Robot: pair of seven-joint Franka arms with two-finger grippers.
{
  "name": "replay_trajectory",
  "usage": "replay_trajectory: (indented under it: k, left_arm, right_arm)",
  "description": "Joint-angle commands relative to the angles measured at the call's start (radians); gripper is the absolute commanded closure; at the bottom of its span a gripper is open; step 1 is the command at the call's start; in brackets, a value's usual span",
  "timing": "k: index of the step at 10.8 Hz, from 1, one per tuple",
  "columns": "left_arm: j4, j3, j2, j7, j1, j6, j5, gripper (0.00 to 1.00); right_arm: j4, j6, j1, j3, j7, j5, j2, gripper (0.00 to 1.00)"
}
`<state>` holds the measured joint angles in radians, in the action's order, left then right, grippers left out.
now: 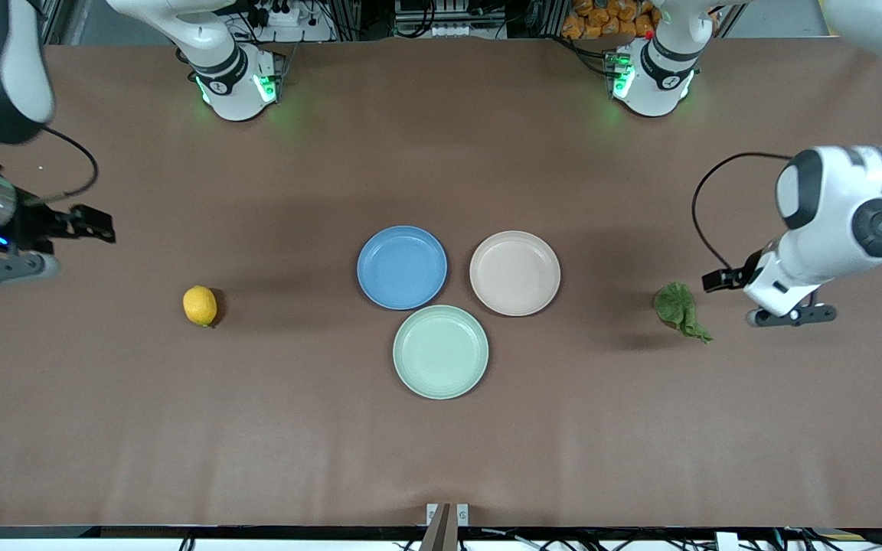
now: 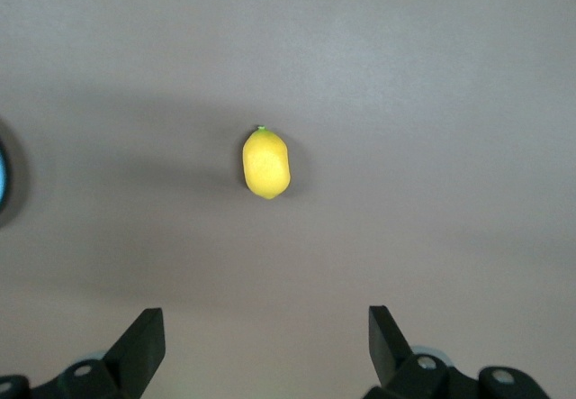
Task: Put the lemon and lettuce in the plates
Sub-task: 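Reach the right gripper to the lemon while the left gripper reaches the lettuce, then close the right gripper on the lemon while the left gripper grasps the lettuce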
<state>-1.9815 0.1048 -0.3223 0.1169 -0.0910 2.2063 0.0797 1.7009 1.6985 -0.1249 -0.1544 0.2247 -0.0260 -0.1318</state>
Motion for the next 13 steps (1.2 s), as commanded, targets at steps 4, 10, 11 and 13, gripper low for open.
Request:
replay_trajectory:
  k: [4,10,11,13]
  left_arm:
    - [0.009,0.009,-0.197,0.001,0.005,0.2,0.02,0.1]
    - [0.013,0.007,-0.219,0.021,0.034,0.22,0.02,1.0]
    - [0.015,0.007,-0.219,0.041,0.034,0.219,0.02,1.0]
    - [0.018,0.007,-0.202,0.049,0.042,0.214,0.022,1.0]
  right_arm:
    - [0.192,0.238,0.005,0.01,0.008,0.005,-0.034,0.0]
    - [0.419,0.616,0.004,0.012,0.008,0.073,-0.124,0.0]
    - [0.446,0.677,0.004,0.013,0.008,0.074,-0.149,0.0]
    - [0.471,0.78,0.002,0.013,0.008,0.075,-0.201,0.0]
